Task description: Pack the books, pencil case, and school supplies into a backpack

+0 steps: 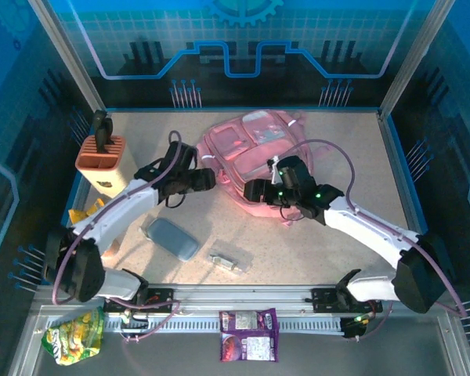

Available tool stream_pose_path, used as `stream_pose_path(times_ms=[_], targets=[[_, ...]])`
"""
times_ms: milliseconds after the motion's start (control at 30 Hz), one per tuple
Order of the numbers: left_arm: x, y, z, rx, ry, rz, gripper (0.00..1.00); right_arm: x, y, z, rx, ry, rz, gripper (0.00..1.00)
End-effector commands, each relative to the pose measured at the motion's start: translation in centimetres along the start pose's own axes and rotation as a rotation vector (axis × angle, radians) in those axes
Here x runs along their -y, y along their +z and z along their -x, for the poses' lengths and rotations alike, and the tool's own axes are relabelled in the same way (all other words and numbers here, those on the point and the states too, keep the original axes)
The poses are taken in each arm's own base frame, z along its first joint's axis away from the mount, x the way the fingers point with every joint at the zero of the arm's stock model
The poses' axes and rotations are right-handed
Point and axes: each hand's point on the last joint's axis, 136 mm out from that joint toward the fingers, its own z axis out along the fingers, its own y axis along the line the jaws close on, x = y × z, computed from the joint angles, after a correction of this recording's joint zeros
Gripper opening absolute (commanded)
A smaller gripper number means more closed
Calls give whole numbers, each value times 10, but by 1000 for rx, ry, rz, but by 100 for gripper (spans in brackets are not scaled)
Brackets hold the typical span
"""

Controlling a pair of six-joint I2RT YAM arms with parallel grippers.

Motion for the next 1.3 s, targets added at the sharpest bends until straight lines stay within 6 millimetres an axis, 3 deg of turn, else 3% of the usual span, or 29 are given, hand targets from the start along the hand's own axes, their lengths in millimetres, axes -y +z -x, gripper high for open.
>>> stream_pose_path(times_ms=[0, 200, 367, 633, 767, 933, 1267], targets=[[-13, -18, -18, -22, -60, -8, 73, -10, -2, -20, -31, -190, -34, 75], [-40, -57, -33, 52, -130, 30, 88, -40, 21, -62, -89, -372, 11, 82], [-66, -74, -44, 84, -228, 61, 99, -66, 48, -103, -179, -514, 58, 86], [-92, -97, -48, 134, -336, 113, 99, -101, 99, -153, -230, -687, 117, 97], [-96, -106, -50, 154, -361, 123, 99, -116, 119, -168, -230, -769, 133, 100], [-100, -109, -53, 159, -385, 140, 99, -118, 143, -173, -235, -808, 97, 100], [-106, -117, -50, 207, -417, 160, 99, -118, 169, -184, -265, -903, 79, 100]])
